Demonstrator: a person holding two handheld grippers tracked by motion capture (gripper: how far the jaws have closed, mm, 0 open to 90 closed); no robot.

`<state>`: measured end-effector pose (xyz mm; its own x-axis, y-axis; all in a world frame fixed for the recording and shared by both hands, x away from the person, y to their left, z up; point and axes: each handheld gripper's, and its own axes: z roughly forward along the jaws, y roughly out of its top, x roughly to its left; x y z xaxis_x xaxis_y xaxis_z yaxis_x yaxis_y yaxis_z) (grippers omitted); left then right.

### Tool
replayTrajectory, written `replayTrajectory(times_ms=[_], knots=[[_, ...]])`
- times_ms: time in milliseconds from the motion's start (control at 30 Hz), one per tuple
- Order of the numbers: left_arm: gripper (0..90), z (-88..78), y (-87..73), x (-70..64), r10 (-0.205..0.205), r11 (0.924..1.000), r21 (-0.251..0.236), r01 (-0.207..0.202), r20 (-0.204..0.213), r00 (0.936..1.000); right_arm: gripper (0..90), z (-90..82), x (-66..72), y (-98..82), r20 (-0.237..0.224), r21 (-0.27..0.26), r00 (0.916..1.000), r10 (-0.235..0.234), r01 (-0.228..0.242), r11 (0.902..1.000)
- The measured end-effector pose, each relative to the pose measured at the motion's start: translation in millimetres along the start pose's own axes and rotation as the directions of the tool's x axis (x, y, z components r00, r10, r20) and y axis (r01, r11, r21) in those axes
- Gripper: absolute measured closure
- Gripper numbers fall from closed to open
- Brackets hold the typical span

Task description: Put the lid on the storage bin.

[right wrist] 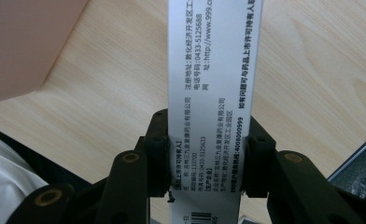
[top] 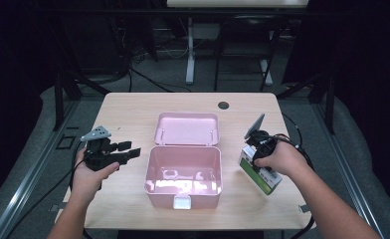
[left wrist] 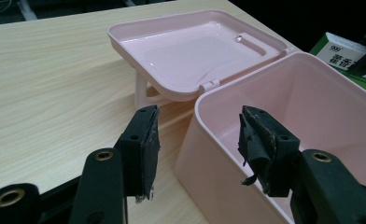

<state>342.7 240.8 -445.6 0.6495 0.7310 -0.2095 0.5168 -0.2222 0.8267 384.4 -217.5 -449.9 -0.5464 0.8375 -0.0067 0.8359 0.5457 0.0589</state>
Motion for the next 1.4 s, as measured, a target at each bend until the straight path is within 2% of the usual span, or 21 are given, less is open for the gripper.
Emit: replayTrajectory(times_ms=[533,1133,1400], knots=[[47.8,-1.0,0.0,1.3,-0.002,1.0,-0.007,0.002,-0.005,1.0,61.4,-32.7,12.4,4.9,-0.002,0.001,0.999,-0.045,0.045,0.999],[47.8,-0.7,-0.4,1.9,0.0,1.0,-0.007,0.0,-0.006,1.0,61.4,-56.1,21.3,10.7,-0.015,-0.003,0.9968,-0.078,0.078,0.9969],[47.8,-0.6,-0.5,2.2,-0.003,1.0,-0.007,0.002,-0.005,1.0,61.3,-71.3,28.7,13.5,-0.013,-0.013,0.994,-0.108,0.108,0.9941]])
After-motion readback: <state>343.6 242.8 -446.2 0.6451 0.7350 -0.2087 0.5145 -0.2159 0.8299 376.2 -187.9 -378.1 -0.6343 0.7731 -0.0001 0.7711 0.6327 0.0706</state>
